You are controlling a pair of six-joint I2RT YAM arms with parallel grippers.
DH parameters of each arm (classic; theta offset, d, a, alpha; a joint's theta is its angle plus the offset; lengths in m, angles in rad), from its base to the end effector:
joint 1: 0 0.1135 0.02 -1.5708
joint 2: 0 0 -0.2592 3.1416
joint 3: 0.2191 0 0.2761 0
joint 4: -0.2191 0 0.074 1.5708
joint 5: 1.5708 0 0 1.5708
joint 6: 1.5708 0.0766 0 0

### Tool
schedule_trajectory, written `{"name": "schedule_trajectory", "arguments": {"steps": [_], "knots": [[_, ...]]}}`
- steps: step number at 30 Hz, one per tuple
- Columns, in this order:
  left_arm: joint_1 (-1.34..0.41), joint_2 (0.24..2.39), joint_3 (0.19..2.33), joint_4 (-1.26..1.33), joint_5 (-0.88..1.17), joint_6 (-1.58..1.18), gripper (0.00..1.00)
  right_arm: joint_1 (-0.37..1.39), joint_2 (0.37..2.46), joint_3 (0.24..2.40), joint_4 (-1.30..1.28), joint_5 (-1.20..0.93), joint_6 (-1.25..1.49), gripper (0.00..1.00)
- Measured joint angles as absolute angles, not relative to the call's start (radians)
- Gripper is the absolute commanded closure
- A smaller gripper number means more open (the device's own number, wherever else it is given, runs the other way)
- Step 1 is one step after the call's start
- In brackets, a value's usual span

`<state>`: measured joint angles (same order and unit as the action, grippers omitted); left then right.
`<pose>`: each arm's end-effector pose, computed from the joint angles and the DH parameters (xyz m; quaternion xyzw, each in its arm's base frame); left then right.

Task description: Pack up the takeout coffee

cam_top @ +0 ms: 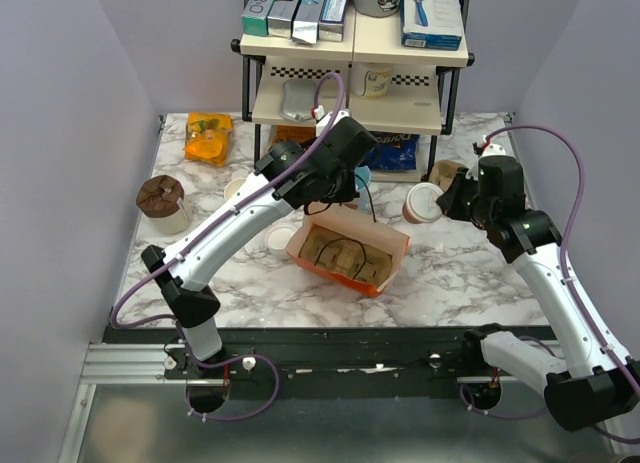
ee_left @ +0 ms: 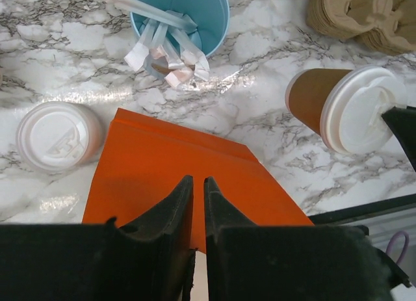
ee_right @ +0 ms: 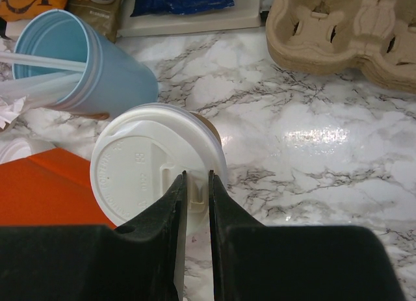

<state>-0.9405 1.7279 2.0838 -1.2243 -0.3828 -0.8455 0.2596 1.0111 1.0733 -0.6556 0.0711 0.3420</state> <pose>0.2506 -0.2949 0.4089 -0.0216 0.9239 -0.1511 0.3509 0.2646 0.0646 0.3257 0.0530 0.8809 0.1090 0.4574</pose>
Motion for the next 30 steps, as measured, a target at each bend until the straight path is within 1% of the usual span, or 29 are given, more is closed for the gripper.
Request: {"name": "schedule_trajectory", "arguments": {"steps": [3,7,8,9,10,12,13,17,19,22,30], "knots": [[-0.941,1.736,2.140,-1.279,-0.361,-0.845,0.78,0.260,1.011,1.073,-0.656,0.068,0.340,0.99],[-0.926,1.760,2.171,-1.303,-0.345,-0.834,0.78,0.260,1.011,1.073,-0.656,0.062,0.339,0.99],[-0.920,1.766,2.166,-1.306,-0.340,-0.832,0.75,0.260,1.011,1.073,-0.656,0.061,0.339,0.99],[-0.905,1.773,2.152,-1.308,-0.329,-0.829,0.70,0.260,1.011,1.073,-0.655,0.060,0.339,0.99],[-0.894,1.779,2.138,-1.311,-0.322,-0.826,0.50,0.260,1.011,1.073,-0.656,0.059,0.339,0.99],[-0.868,1.787,2.097,-1.309,-0.308,-0.807,0.27,0.260,1.011,1.073,-0.656,0.057,0.339,0.99],[-0.859,1.792,2.085,-1.308,-0.303,-0.805,0.12,0.260,1.011,1.073,-0.656,0.057,0.339,0.99],[-0.845,1.805,2.071,-1.302,-0.294,-0.776,0.03,0.260,1.012,1.073,-0.656,0.057,0.339,0.99],[-0.846,1.805,2.072,-1.303,-0.288,-0.749,0.01,0.260,1.013,1.073,-0.656,0.058,0.338,0.99],[-0.846,1.805,2.072,-1.309,-0.265,-0.700,0.01,0.260,1.016,1.073,-0.656,0.058,0.338,0.99],[-0.846,1.805,2.072,-1.328,-0.286,-0.612,0.01,0.260,1.039,1.073,-0.655,0.058,0.336,0.99]]}}
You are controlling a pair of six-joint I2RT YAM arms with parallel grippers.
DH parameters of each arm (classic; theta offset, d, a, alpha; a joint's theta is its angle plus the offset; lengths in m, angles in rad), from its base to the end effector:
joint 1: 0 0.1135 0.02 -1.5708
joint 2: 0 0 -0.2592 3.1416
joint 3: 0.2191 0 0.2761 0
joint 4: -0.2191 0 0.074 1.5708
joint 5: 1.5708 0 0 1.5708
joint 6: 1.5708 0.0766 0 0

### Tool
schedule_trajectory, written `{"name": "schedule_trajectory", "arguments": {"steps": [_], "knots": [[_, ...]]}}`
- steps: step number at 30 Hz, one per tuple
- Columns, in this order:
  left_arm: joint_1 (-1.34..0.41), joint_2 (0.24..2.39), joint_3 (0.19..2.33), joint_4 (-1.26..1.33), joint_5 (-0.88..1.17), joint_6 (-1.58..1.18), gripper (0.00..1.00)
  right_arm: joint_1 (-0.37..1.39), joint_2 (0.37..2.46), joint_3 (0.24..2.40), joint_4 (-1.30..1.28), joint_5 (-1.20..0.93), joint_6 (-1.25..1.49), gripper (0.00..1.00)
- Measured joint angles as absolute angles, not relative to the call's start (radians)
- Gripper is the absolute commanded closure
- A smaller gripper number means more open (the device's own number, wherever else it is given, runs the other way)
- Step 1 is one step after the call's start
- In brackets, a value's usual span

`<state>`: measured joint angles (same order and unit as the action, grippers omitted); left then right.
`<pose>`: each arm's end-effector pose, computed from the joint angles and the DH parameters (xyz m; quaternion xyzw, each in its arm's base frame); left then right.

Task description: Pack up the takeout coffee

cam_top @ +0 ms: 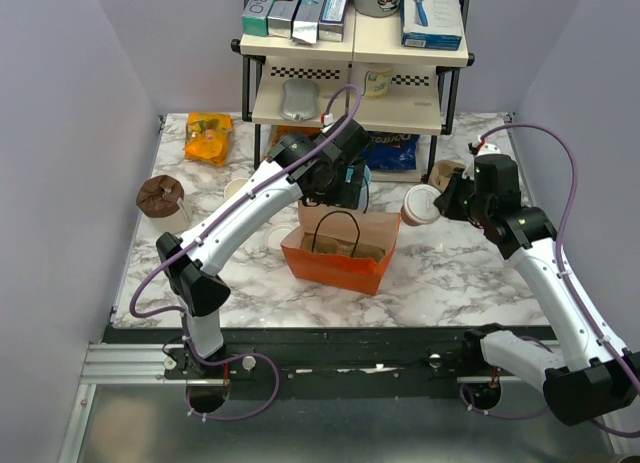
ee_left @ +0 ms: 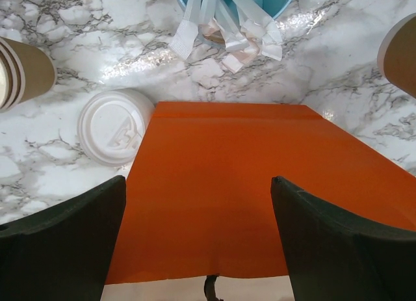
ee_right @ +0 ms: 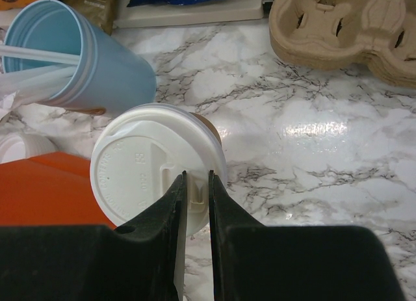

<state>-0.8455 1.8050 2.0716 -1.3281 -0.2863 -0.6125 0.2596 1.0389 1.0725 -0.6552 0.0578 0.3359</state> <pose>0.2790 -0.2821 0.3658 0.0757 0.9555 -0.0631 0.2779 0.2700 0.0671 0.3183 0.0471 0.8880 0.1094 0.4442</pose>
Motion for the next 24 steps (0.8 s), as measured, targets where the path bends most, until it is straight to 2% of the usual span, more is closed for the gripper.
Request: {"name": "schedule_trajectory", "arguments": {"steps": [9,24], "knots": [[-0.846,1.805,2.059,-1.329,-0.370,-0.537,0.01,0.260,1.044,1.070,-0.655,0.058,0.334,0.99],[-0.846,1.709,1.987,-1.334,-0.361,-0.488,0.01,0.260,1.049,1.056,-0.647,0.047,0.330,0.99]]}}
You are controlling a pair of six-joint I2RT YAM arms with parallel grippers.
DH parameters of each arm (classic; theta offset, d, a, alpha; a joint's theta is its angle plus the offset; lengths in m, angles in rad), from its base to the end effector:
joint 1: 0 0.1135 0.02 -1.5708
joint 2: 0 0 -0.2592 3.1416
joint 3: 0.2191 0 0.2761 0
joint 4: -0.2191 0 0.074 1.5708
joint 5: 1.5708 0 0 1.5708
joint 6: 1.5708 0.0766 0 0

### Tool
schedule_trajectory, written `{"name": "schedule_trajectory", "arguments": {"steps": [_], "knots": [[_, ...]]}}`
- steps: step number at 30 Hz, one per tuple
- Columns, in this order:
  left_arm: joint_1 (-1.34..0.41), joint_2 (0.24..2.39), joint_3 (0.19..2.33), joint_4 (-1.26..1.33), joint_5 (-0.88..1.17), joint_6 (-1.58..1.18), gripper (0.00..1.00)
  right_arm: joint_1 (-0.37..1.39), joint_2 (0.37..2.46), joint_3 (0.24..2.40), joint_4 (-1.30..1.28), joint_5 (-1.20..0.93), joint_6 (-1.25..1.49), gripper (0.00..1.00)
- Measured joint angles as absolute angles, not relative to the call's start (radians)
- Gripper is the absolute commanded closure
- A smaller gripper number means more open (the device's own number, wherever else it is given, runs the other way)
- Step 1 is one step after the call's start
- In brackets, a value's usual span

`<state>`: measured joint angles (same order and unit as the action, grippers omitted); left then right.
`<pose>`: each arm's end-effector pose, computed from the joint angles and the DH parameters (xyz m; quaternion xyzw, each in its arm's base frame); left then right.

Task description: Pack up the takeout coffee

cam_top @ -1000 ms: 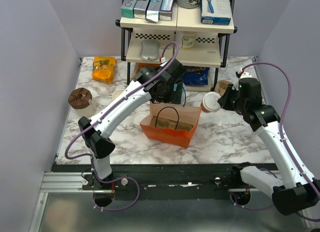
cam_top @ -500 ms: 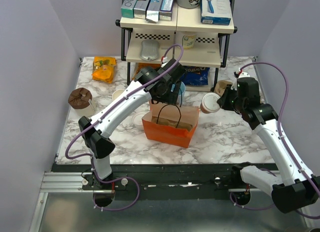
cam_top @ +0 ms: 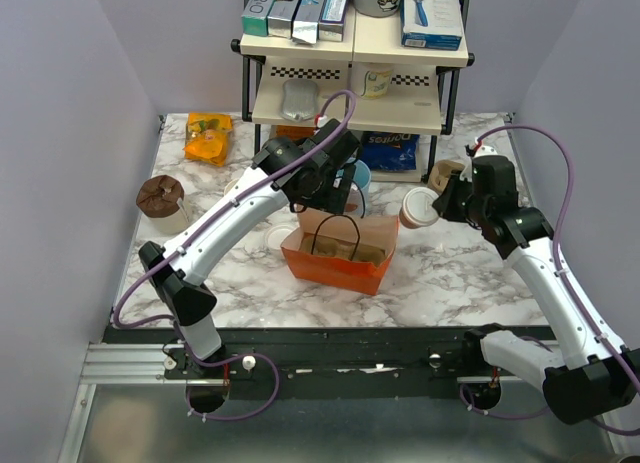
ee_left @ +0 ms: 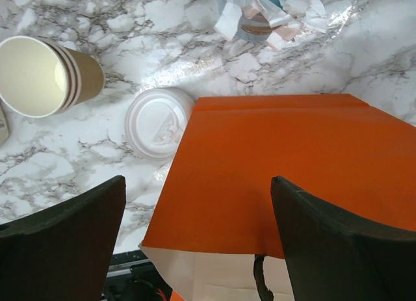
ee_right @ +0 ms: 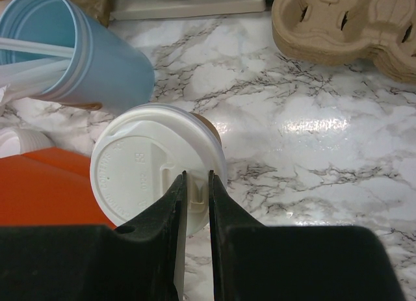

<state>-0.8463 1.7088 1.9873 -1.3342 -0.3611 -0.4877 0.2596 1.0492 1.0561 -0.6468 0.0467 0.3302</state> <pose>0.2655 -0.2592 0.3753 0.1247 0.9442 -0.0186 0.3043 0.2722 0.0686 0.3102 0.0420 0.8924 0.1104 0.4354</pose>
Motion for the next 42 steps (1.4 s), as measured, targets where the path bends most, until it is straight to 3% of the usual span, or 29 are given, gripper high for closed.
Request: {"name": "schedule_trajectory", "arguments": {"steps": [9,27,35,42], "knots": [[-0.825,1.727,2.070,-1.332,-0.250,-0.503,0.01,0.260,1.058,1.046,-0.643,0.036,0.328,0.99],[-0.851,1.700,1.800,-1.328,-0.405,-0.495,0.01,0.260,0.948,0.997,-0.507,-0.131,0.272,0.99],[-0.859,1.702,1.870,-1.336,-0.425,-0.531,0.01,0.260,0.846,0.994,-0.416,-0.201,0.264,0.99],[-0.837,1.694,1.911,-1.334,-0.298,-0.592,0.01,0.260,0.866,0.987,-0.413,-0.204,0.265,0.99]]}}
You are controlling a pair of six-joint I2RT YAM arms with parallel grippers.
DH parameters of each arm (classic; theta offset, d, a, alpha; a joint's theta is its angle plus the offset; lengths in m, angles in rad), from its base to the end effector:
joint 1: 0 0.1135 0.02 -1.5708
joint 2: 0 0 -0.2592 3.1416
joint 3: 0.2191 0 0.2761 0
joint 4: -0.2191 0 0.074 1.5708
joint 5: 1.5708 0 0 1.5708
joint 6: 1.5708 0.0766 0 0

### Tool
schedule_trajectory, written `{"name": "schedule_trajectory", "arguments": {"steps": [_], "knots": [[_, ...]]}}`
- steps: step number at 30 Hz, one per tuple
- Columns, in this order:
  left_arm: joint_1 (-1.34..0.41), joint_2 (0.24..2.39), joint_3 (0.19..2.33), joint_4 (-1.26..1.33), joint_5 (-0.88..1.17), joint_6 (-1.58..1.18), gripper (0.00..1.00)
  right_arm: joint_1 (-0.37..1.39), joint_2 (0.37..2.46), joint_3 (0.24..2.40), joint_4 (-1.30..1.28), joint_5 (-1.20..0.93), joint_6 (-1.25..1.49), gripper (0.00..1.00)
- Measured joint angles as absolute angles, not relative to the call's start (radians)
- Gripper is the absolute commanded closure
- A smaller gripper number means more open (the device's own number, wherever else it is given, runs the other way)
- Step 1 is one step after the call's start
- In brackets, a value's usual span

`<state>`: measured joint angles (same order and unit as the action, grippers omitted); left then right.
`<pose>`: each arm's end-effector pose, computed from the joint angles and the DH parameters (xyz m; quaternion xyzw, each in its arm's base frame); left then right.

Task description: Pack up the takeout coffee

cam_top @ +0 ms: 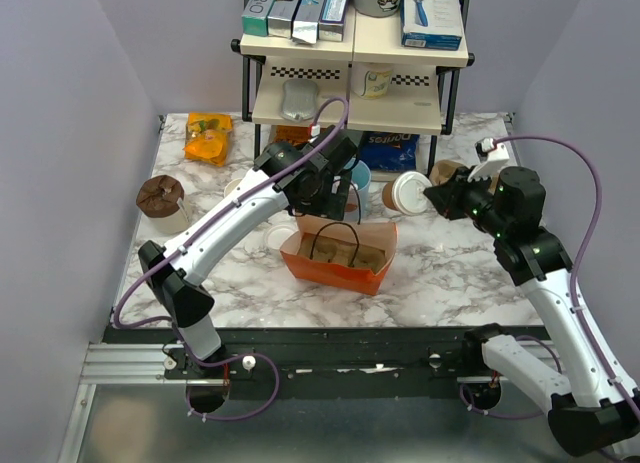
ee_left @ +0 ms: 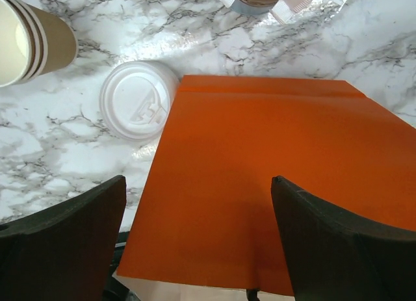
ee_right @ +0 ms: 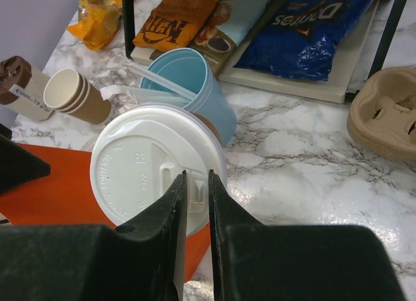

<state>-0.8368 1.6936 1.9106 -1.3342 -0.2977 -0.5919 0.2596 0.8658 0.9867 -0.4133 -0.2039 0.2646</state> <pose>0.2622 -0.2571 0.3550 0.0846 0.9605 -0.0365 0.2627 0.2425 0.0804 0.3600 -0.0587 0.7986 0.2327 0.5520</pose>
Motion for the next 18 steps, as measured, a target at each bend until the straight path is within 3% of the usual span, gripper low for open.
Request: {"name": "schedule_trajectory", "arguments": {"steps": [18], "knots": [[-0.688,1.694,1.943,-1.335,0.014,-0.626,0.01,0.260,0.863,0.960,-0.412,-0.218,0.272,0.99]]}}
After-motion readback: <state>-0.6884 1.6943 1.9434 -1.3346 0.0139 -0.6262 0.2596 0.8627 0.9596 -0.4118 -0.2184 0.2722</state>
